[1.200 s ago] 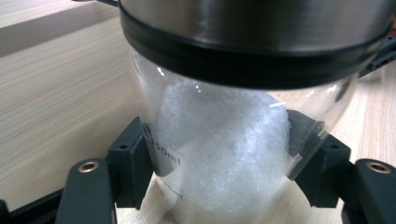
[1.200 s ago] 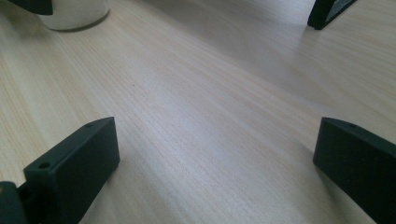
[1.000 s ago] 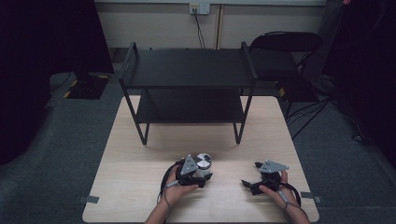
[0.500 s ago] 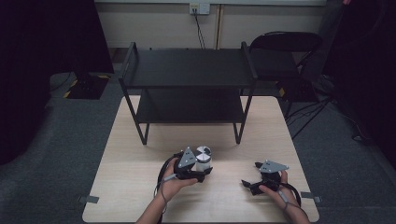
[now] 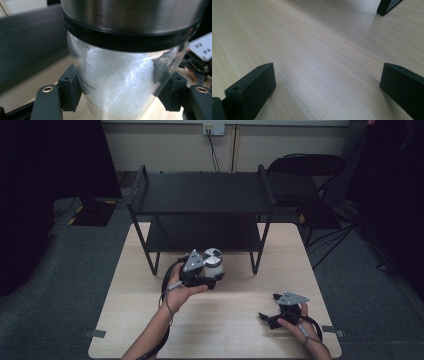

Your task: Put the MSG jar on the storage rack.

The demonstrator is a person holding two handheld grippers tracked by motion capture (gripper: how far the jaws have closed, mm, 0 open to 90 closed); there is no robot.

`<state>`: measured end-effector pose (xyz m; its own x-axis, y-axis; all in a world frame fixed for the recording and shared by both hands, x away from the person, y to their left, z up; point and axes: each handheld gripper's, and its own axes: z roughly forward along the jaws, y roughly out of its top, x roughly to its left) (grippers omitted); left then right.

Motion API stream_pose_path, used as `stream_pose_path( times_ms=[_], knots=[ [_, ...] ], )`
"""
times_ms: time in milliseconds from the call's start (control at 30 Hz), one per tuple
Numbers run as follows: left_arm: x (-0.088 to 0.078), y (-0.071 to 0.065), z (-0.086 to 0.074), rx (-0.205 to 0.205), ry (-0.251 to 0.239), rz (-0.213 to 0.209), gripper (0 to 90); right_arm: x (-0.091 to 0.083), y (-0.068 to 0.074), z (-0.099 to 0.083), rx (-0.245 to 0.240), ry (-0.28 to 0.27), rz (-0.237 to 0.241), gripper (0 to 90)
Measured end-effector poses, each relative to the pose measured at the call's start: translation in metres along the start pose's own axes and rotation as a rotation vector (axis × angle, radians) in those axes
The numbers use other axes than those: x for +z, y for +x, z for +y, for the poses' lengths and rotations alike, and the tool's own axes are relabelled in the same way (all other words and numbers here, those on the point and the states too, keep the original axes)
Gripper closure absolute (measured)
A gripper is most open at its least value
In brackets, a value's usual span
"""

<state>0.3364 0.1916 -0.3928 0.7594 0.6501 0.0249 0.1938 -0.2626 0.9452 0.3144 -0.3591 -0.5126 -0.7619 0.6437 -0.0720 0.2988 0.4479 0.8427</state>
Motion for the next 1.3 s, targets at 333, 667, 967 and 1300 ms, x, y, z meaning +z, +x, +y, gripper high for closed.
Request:
stream_pose_path(
  times_ms=[333,667,967,1300],
  knots=[
    [0.004,0.014,0.033,-0.027,-0.011,0.105,31.7,0.0,0.0,0.0,0.0,0.0,0.0,0.0],
    [0.035,0.015,0.042,-0.071,-0.009,0.267,31.6,0.0,0.0,0.0,0.0,0.0,0.0,0.0],
    [0.065,0.009,0.046,-0.095,0.029,0.368,31.7,0.0,-0.001,0.0,-0.003,-0.002,0.002,0.0],
    [0.072,0.009,0.042,-0.119,0.013,0.383,31.6,0.0,-0.002,0.0,-0.003,-0.001,0.007,0.0]
  ],
)
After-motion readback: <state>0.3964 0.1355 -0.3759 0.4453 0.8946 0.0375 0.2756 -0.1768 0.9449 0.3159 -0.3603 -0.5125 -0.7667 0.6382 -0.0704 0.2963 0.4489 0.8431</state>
